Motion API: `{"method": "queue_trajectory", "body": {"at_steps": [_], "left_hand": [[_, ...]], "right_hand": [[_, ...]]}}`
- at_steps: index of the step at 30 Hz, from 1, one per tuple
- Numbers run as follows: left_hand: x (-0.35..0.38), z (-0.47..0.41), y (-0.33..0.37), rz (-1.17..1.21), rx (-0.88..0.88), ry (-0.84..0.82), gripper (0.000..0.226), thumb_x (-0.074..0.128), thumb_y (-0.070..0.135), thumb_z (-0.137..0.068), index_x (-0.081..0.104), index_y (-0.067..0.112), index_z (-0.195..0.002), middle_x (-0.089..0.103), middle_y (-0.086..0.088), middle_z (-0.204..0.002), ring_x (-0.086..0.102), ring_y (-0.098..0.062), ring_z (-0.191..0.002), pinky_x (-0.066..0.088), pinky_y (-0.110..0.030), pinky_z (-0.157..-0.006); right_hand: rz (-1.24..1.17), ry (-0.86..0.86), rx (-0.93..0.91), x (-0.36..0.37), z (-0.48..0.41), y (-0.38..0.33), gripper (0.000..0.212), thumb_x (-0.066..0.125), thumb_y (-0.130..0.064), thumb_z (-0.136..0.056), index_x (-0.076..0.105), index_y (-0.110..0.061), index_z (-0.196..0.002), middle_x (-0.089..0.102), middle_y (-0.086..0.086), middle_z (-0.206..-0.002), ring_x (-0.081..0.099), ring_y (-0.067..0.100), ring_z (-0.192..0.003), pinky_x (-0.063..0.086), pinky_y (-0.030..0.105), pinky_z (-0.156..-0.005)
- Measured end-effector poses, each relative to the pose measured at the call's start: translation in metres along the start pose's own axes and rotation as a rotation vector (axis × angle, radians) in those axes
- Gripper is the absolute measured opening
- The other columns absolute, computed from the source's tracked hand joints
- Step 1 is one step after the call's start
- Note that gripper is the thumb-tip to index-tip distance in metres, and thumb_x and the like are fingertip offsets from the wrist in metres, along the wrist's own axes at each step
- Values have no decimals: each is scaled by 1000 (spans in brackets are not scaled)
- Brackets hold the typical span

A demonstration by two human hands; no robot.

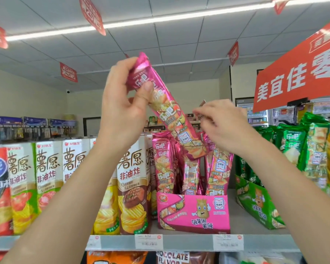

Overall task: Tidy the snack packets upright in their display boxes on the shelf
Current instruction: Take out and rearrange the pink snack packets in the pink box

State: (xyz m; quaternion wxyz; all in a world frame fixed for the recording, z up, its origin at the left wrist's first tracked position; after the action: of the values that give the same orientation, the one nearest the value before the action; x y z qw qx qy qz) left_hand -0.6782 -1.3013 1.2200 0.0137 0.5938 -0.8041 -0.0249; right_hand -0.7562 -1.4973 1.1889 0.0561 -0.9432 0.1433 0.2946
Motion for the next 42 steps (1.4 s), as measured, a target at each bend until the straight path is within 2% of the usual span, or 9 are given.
{"method": "queue_trajectory", "body": {"at_steps": [4,7,12,17,24,32,36,40,42], "left_hand": [[-20,13,1,192,-55,139,25,53,6,-97,48,3,-122,52,4,-94,54,-7,-86,54,-45,-80],[-26,27,-1,349,-152,196,28,53,6,-98,47,-2,-125,53,1,-95,57,-7,-83,56,-35,-74],[-15,54,-2,520,-304,193,35,52,8,-99,45,-2,-132,56,-6,-100,58,-11,-82,54,-34,-75],[2,75,-4,629,-571,144,31,55,38,-92,59,16,-112,61,-6,-90,55,-22,-82,50,-30,-68],[17,99,4,706,-633,123,60,72,17,-84,43,4,-136,69,-14,-105,64,-15,-72,53,-29,-61],[43,150,19,556,-659,-104,53,82,29,-73,61,26,-122,72,1,-103,68,-19,-99,58,-44,-84],[39,164,14,594,-719,-74,52,80,27,-74,61,21,-123,73,-4,-107,69,-27,-102,58,-45,-82],[38,169,11,764,-743,-31,44,79,24,-74,64,14,-113,73,-3,-95,70,-20,-87,57,-32,-72],[39,172,10,834,-757,-36,45,73,21,-74,62,12,-116,73,-4,-91,70,-19,-83,57,-31,-71]], "right_hand": [[-449,249,-59,-33,46,-13,36,40,-38,-100,63,-28,-125,64,-13,-122,54,6,-118,42,38,-101],[-803,49,-92,-25,85,-28,35,37,-55,-97,61,-46,-121,69,-19,-112,64,0,-105,51,17,-85],[-1524,-225,136,14,132,-34,52,77,-63,-66,73,-34,-109,69,20,-85,68,26,-65,54,26,-51],[-1443,-110,250,32,159,-37,49,84,-45,-67,70,-42,-114,75,2,-103,73,23,-78,55,23,-59],[-1450,-3,347,40,185,-39,50,84,-33,-64,71,-34,-112,75,3,-102,70,13,-78,57,25,-65],[-1457,121,348,39,193,-47,42,85,-34,-68,71,-36,-107,73,-2,-93,74,16,-87,60,32,-74],[-1473,18,389,37,193,-55,49,82,-59,-60,71,-40,-103,73,0,-93,73,21,-82,60,32,-67],[-1732,-190,625,58,202,-54,44,56,-49,-92,65,-17,-121,69,24,-113,70,40,-88,55,19,-51],[-1848,-314,598,64,202,-60,55,69,-49,-83,63,-13,-125,69,28,-109,72,38,-76,58,25,-54]]}}
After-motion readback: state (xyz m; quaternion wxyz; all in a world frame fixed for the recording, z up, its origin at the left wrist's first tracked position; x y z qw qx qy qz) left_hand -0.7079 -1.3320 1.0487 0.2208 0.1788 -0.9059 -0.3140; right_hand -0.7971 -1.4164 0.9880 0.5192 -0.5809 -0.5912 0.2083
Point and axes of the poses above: each hand's wrist, its own z-axis away from the middle knuckle, its own x-axis out of the palm, y = z × x, the point moved 7 cm from there along -z, towards the middle knuckle
